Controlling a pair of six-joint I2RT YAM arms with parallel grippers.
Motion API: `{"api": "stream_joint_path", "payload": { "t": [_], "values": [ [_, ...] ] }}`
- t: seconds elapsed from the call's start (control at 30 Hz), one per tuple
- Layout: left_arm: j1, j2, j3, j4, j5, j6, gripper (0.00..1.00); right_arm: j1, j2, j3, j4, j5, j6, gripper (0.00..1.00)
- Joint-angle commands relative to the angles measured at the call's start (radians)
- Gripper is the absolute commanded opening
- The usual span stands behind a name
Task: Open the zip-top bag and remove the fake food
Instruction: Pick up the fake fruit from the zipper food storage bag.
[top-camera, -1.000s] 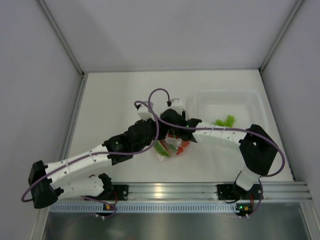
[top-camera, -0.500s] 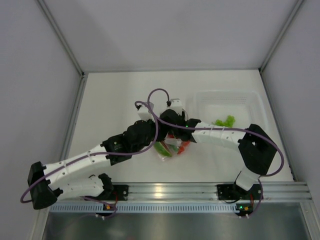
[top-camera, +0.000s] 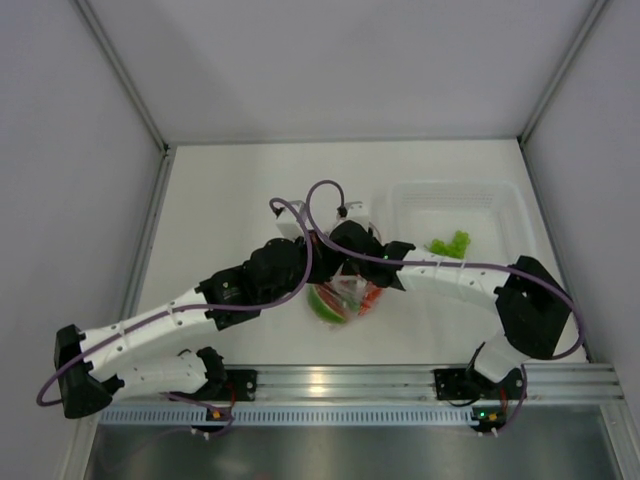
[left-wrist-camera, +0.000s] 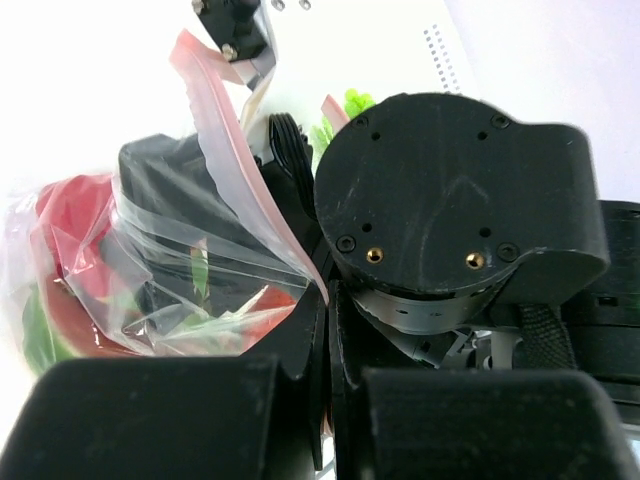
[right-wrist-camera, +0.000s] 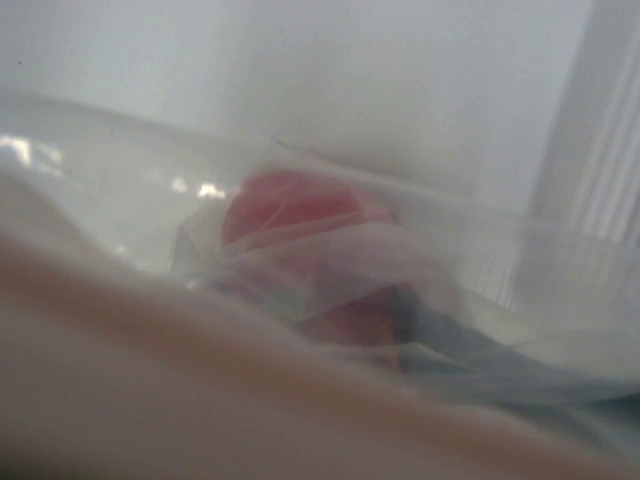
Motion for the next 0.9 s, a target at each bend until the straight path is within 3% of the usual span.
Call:
{"api": "stream_joint_path", "payload": {
  "t": [0.0,0.53,0.87],
  "values": [
    [-0.02,-0.035,0.084,0.091,0.032,-0.022,0.0,-0.014,-0.045,-0.045,-0.002,-0.028,-0.008,0.67],
    [-0.02,-0.07,0.12,0.029,-0.051,-0.025,0.0,-0.013,-0.002,-0.043,-0.013,-0.061,-0.053,0.69],
    [-0.02,-0.06,0.093,0.033,-0.042,-0.037,0.0,0.055,0.105,0.052,-0.079,0.037,-0.05,0.72]
  ]
}}
